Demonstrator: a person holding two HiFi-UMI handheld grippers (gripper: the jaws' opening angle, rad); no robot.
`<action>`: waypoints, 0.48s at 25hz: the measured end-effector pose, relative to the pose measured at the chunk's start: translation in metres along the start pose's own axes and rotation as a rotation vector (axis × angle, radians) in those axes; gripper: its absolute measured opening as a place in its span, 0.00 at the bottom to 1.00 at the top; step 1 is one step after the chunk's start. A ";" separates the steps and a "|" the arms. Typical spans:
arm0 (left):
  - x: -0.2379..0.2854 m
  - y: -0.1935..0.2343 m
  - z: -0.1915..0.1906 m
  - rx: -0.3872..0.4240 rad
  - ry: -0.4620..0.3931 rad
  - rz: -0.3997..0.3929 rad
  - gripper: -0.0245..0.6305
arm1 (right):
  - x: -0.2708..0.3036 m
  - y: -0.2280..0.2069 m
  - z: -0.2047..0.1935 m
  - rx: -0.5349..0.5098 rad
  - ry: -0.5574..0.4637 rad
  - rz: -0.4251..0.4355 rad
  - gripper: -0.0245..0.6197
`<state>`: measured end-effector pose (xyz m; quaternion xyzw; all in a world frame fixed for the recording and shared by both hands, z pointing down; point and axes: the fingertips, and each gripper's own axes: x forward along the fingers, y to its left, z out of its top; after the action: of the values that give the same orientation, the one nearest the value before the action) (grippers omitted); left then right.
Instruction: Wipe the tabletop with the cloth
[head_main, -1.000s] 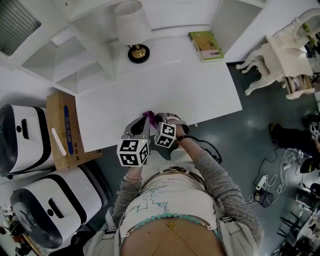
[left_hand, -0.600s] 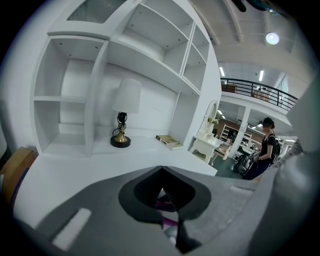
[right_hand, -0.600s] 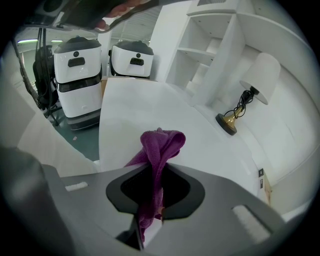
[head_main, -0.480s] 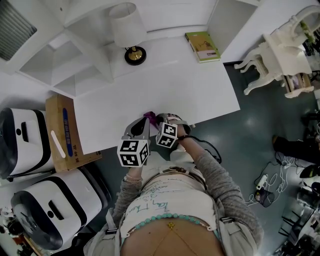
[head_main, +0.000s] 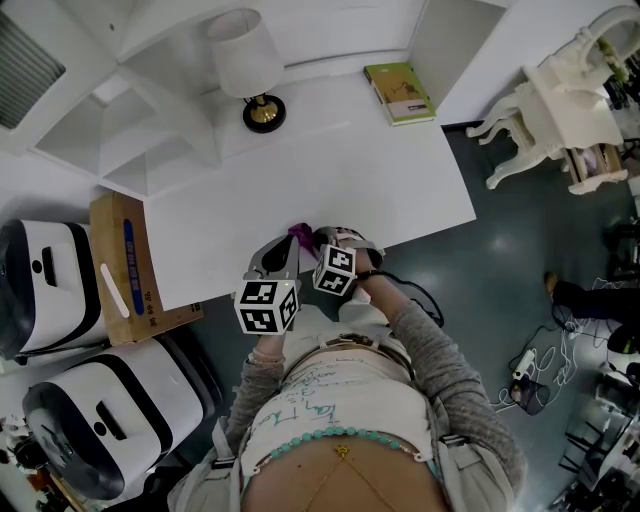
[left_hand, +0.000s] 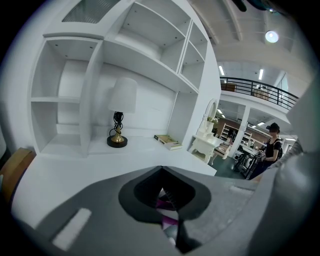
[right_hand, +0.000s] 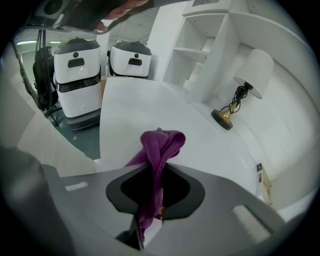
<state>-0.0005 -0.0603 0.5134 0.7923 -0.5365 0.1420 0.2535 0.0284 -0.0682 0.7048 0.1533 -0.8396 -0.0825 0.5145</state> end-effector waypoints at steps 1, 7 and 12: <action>0.001 -0.002 0.000 0.001 0.001 -0.002 0.04 | -0.001 -0.001 -0.002 0.001 0.001 -0.001 0.15; 0.007 -0.013 0.000 0.007 0.005 -0.008 0.04 | -0.007 -0.005 -0.012 -0.002 -0.010 0.015 0.15; 0.014 -0.022 0.002 0.010 0.009 -0.011 0.04 | -0.011 -0.012 -0.025 0.000 -0.011 0.014 0.15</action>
<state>0.0247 -0.0659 0.5131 0.7960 -0.5303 0.1468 0.2524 0.0570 -0.0750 0.7037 0.1470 -0.8435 -0.0800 0.5104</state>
